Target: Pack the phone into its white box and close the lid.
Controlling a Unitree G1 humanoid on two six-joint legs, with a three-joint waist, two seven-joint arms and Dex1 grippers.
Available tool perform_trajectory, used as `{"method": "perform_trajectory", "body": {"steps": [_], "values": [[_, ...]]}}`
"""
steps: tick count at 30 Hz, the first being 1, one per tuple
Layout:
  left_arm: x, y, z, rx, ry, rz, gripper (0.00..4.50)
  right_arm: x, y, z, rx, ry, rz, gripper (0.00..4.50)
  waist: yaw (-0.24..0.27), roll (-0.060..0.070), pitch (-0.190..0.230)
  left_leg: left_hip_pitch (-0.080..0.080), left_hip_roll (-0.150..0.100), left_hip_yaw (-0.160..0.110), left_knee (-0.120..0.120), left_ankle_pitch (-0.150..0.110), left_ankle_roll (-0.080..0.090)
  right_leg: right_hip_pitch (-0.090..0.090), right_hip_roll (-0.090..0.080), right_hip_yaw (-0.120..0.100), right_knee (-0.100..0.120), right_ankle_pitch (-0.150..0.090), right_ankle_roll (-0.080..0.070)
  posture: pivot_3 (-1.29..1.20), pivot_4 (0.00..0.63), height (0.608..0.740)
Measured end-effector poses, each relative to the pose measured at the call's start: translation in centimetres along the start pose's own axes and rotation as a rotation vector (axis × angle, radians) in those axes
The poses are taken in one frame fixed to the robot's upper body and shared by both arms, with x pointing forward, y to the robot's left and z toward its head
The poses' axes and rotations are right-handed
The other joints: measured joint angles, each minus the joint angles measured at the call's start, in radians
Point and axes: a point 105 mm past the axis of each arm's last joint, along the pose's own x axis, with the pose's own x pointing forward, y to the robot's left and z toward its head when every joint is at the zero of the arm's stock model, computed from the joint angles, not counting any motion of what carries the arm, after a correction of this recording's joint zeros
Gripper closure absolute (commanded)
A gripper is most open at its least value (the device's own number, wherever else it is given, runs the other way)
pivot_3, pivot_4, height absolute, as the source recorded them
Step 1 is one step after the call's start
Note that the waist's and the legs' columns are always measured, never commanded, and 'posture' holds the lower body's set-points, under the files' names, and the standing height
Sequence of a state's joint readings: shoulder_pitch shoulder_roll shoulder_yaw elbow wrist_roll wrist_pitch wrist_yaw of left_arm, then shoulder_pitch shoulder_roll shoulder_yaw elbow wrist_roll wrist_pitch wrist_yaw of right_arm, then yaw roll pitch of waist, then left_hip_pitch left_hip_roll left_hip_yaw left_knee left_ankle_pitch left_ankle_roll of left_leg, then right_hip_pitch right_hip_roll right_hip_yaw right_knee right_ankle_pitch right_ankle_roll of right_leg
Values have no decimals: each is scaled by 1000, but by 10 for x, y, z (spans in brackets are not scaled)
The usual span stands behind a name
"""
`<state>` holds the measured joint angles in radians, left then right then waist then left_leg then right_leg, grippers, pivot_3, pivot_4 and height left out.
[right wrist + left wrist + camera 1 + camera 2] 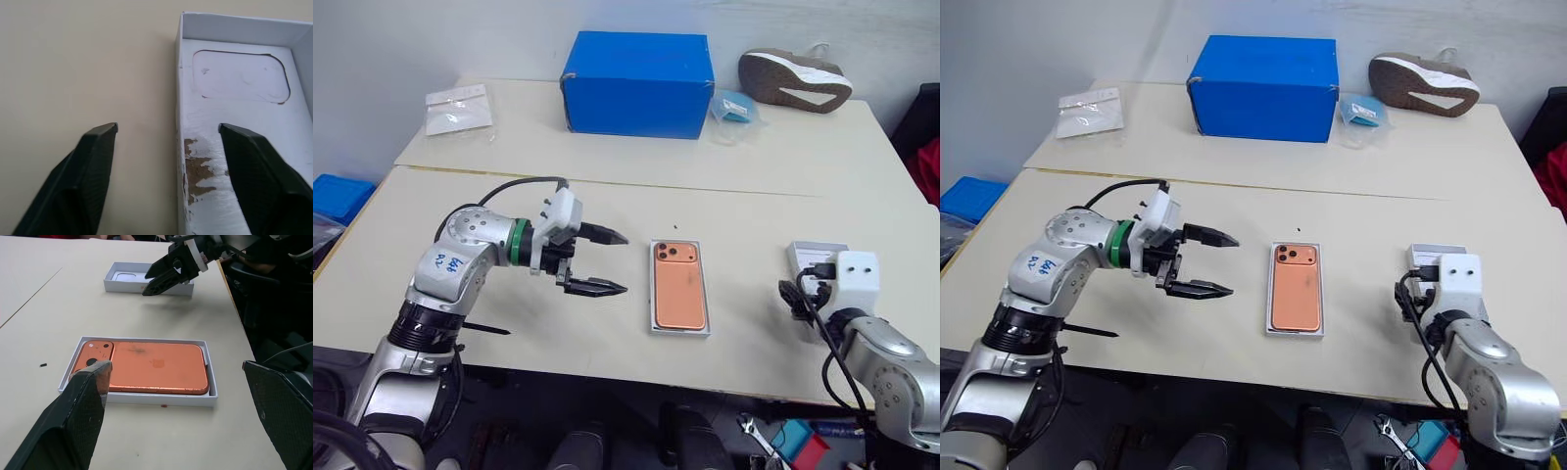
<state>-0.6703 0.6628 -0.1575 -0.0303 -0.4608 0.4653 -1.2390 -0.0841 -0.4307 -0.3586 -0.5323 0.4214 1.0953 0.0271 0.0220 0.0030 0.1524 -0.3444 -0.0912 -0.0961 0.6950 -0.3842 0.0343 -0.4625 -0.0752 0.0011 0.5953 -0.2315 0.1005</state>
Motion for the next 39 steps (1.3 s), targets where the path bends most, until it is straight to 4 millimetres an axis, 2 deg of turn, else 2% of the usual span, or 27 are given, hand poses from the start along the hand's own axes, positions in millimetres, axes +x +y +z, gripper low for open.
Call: {"method": "perform_trajectory", "body": {"steps": [7, 16, 18, 22, 28, 30, 33, 39], "values": [[-3, -2, -7, -30, 13, 19, 0, 7, 3, -3, -28, 12, 3, 4427, 3, 0, 0, 0, -1, 0, 0, 0, 0, 0, 0, 0, 0, 0, 0, 0, 150, 740], [-6, -4, -11, -20, 29, 37, 0, 2, 2, -5, -36, 17, 19, 4473, 2, 0, 0, 0, 0, 0, -1, 0, 0, 0, 0, 0, 0, 0, 0, 0, 150, 740], [-7, -4, -11, -10, 40, 40, 0, -4, 6, 2, -3, 3, 54, 4473, 1, 0, 0, 0, 0, 0, -1, 0, 0, 0, 0, 0, 0, 0, 0, 0, 150, 740], [-9, -3, -14, 4, 49, 38, 0, -21, 44, 37, 85, -97, 266, 4473, -5, 1, 0, 1, 1, 0, -2, 0, 0, 0, 2, 1, 0, 0, 0, 0, 150, 740], [-12, 2, -22, -26, 63, 54, 0, -52, 123, 80, 370, -199, 718, 4473, -13, 1, 0, 2, 1, -1, -3, 0, 0, -1, 2, 1, 1, 0, 0, 0, 150, 740], [-14, 3, -26, -40, 71, 61, 0, -54, 138, 80, 443, -176, 807, 4473, -10, 2, 0, 3, 0, -2, -3, 0, 0, -1, 1, 1, 4, 0, -1, 0, 150, 740], [-16, 4, -29, -43, 77, 65, 0, -51, 148, 76, 509, -117, 869, 4473, -9, 2, 0, 4, -4, -2, -3, 0, 2, -1, -1, 0, 7, 0, -1, 0, 150, 740], [-17, 7, -33, -41, 97, 83, 0, -51, 182, 72, 618, 31, 1073, 4473, -33, 2, 1, 7, -2, -1, -6, 0, 2, -1, -2, -2, 8, 0, -1, 0, 150, 740]]}}
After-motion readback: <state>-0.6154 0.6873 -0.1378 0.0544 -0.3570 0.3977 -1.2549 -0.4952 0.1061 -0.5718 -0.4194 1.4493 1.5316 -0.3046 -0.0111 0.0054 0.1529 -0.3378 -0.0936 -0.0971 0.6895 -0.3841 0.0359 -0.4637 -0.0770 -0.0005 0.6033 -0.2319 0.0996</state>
